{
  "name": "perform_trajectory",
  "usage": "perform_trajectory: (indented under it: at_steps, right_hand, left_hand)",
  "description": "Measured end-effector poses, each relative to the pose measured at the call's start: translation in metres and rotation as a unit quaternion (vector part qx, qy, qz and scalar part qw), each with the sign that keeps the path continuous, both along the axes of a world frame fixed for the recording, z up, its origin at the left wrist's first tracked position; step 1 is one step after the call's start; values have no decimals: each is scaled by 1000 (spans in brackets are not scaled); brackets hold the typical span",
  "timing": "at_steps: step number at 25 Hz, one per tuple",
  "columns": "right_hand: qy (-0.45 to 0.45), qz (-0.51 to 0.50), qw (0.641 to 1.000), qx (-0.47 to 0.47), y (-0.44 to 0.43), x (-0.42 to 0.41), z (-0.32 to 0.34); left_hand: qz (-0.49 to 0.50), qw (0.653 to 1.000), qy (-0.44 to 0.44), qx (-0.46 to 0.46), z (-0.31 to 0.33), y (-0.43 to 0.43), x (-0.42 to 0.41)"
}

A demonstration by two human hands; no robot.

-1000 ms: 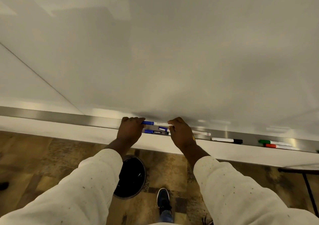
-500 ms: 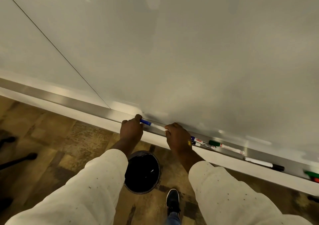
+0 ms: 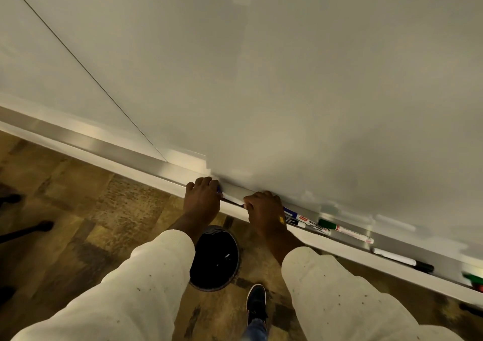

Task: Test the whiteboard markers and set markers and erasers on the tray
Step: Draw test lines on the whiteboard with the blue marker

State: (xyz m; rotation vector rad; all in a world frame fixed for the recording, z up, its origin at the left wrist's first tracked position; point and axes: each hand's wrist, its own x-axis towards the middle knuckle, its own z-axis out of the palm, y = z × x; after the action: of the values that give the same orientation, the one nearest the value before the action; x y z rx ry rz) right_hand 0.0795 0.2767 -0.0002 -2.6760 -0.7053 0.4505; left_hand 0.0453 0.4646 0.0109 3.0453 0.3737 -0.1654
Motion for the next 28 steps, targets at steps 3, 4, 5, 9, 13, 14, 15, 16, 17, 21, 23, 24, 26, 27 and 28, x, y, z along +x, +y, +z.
perform_trajectory:
  at_steps: [3,4,5,9,13,14,15,16,17,21,23,24,26,27,28]
  right_hand:
    - [-18,-29,999,14,-18,-4,1]
    - [-20,-41,999,16,-25,-6,2]
    - [-22,-47,999,11,-31,-7,3]
    - [-26,-37,998,-40,-55,-10,9]
    - [-22,-44,997,-55,-79,-12,11]
    - [-20,-45,997,-54,-82,-12,12]
    - [-19,-47,997,-52,-85,-12,13]
    - [-18,-50,997,-50,-89,-13,14]
    - [-17,-55,997,-50,-93,-13,15]
    - [-13,-70,995,-68,-118,-17,16]
    - [-17,-76,994,-73,-133,-20,16]
    - [-19,-80,994,-71,-139,-20,16]
    - [-29,-90,993,-67,-153,-23,18]
    - [-35,-93,993,-66,-160,-23,20]
    - [-40,-96,992,-66,-166,-23,21]
  left_hand:
    - [-75,997,-14,12,3,-19,6]
    - [-101,995,-12,15,5,-28,8]
    - [-127,992,-9,15,4,-38,9]
    - [-240,971,2,9,-7,-79,9]
    - [-254,967,9,-16,-14,-108,10]
    - [-248,968,10,-23,-14,-112,10]
    - [-241,970,11,-29,-14,-115,11]
    - [-235,971,14,-34,-13,-120,11]
    - [-230,972,18,-40,-13,-125,12]
    - [-237,970,26,-51,-13,-149,12]
    - [-248,966,34,-56,-14,-164,11]
    - [-250,966,35,-58,-13,-171,11]
    - [-254,965,29,-63,-10,-188,10]
    - [-256,964,25,-66,-8,-196,10]
    - [-256,964,19,-71,-6,-202,10]
